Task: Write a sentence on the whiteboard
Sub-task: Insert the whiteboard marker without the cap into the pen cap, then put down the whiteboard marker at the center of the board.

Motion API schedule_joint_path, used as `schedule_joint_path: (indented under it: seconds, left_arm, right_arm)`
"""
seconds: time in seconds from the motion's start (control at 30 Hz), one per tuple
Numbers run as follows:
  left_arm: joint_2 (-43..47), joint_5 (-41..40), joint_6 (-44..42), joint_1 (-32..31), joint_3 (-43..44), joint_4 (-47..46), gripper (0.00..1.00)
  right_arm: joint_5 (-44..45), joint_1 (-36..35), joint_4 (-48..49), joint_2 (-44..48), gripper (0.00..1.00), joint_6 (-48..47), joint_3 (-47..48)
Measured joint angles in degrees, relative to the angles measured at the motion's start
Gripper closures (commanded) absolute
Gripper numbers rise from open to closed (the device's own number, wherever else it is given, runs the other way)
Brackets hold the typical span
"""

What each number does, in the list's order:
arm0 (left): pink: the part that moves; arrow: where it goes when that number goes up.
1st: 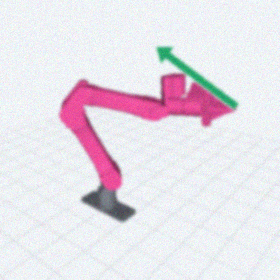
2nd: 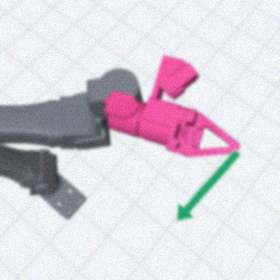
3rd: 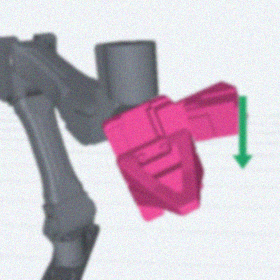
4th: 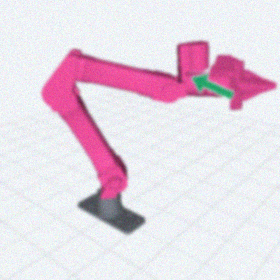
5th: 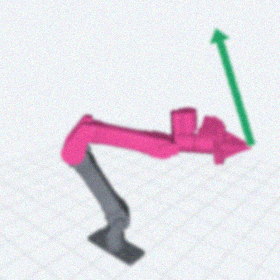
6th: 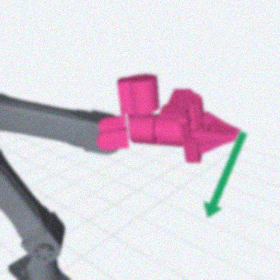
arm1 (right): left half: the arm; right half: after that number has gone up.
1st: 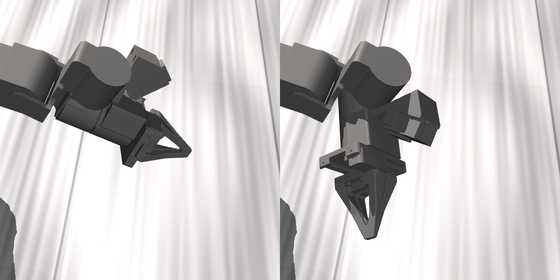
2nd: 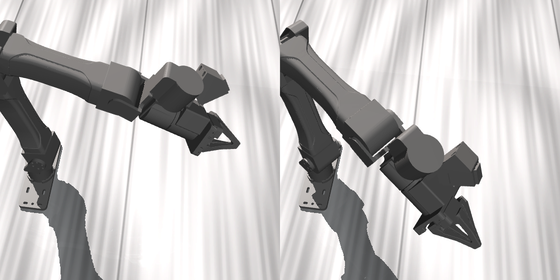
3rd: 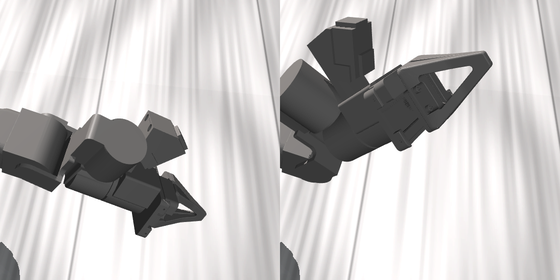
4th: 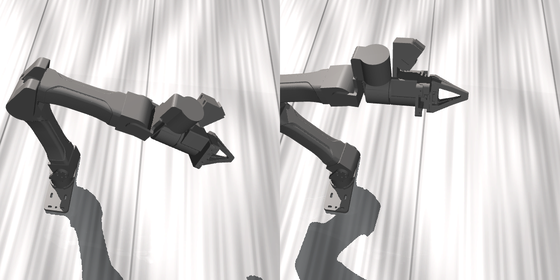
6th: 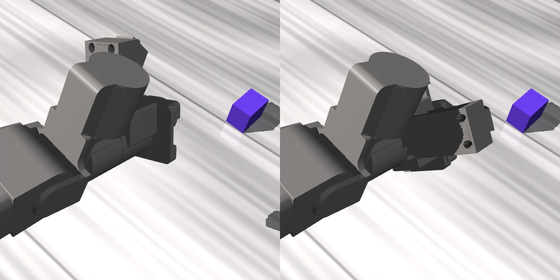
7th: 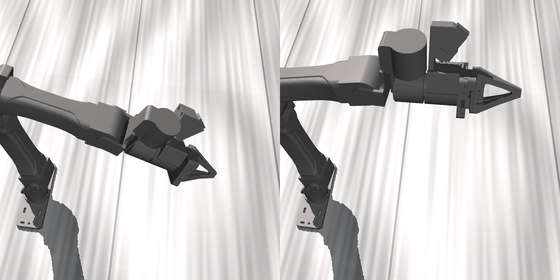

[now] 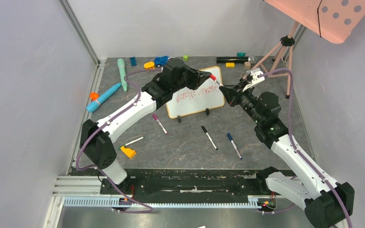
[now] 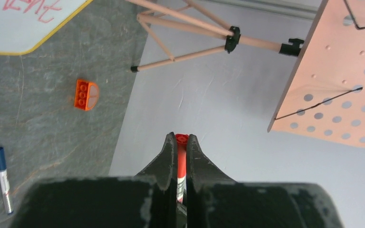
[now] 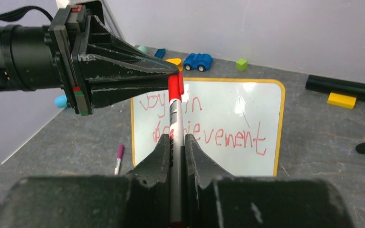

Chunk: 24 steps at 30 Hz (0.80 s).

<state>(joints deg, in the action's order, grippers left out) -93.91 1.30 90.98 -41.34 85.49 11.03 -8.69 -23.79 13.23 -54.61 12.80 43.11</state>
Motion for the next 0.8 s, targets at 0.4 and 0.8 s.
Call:
schedule_joint_path:
  seconds: [0.4, 0.8]
  left_arm:
    - [0.7, -6.0, 0.0, -0.3, -3.7, -1.8, 0.98]
    - [12.0, 8.9, -13.7, 2.3, -9.4, 13.3, 0.0]
  right_arm:
    - [1.2, -0.9, -1.7, -5.8, 1.0, -0.3, 3.6]
    - [0.2, 0.5, -20.8, -1.3, 1.0, -0.3, 2.2]
